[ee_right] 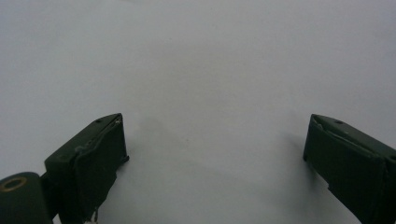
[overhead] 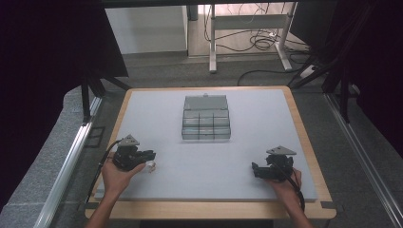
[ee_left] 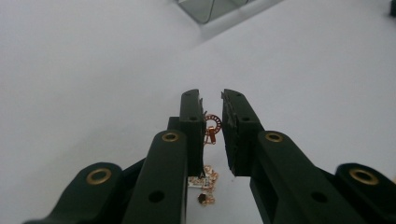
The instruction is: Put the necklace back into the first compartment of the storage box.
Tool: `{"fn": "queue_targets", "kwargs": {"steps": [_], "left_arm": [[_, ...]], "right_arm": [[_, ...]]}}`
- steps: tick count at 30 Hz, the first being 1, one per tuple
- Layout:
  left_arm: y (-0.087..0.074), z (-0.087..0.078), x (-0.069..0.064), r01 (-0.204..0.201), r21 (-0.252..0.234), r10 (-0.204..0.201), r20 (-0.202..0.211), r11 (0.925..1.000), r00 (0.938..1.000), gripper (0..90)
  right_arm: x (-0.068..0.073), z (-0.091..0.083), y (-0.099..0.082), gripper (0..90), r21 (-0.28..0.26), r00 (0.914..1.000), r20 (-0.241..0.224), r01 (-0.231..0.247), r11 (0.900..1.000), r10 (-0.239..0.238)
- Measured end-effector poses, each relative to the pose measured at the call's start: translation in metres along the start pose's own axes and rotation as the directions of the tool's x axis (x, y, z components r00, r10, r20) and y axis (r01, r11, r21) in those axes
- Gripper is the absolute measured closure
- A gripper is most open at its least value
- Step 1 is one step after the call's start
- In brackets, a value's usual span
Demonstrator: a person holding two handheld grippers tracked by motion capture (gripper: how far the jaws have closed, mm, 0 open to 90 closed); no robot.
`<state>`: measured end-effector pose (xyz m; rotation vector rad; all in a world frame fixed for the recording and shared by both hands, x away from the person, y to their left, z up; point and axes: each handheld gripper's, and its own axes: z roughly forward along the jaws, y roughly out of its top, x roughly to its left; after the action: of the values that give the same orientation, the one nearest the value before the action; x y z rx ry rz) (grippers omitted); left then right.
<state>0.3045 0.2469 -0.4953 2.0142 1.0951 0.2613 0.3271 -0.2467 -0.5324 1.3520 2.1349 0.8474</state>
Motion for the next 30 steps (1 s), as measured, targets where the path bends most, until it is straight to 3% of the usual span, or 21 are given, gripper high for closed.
{"fn": "queue_targets", "kwargs": {"steps": [11, 16, 22, 30], "left_arm": [[0.019, -0.021, -0.009, -0.024, -0.074, 0.026, 0.019, 0.997, 0.9995, 79.6], [0.035, -0.026, -0.013, -0.036, -0.078, 0.038, 0.023, 0.9963, 0.999, 79.6], [0.061, -0.046, -0.02, -0.054, -0.1, 0.057, 0.032, 0.9935, 0.9978, 79.6], [0.082, -0.06, -0.023, -0.059, -0.131, 0.065, 0.043, 0.9897, 0.997, 79.6]], "right_arm": [[0.0, 0.0, 0.0, 5.7, 0.0, 1.0, 0.004, -0.005, 1.0, 0.005], [0.001, 0.0, 0.0, 5.8, -0.001, 1.0, 0.005, -0.006, 1.0, 0.006], [0.001, 0.0, 0.0, 5.8, 0.0, 1.0, 0.006, -0.003, 1.0, 0.003], [0.001, 0.0, -0.001, 5.8, -0.003, 1.0, 0.006, -0.008, 1.0, 0.008]]}}
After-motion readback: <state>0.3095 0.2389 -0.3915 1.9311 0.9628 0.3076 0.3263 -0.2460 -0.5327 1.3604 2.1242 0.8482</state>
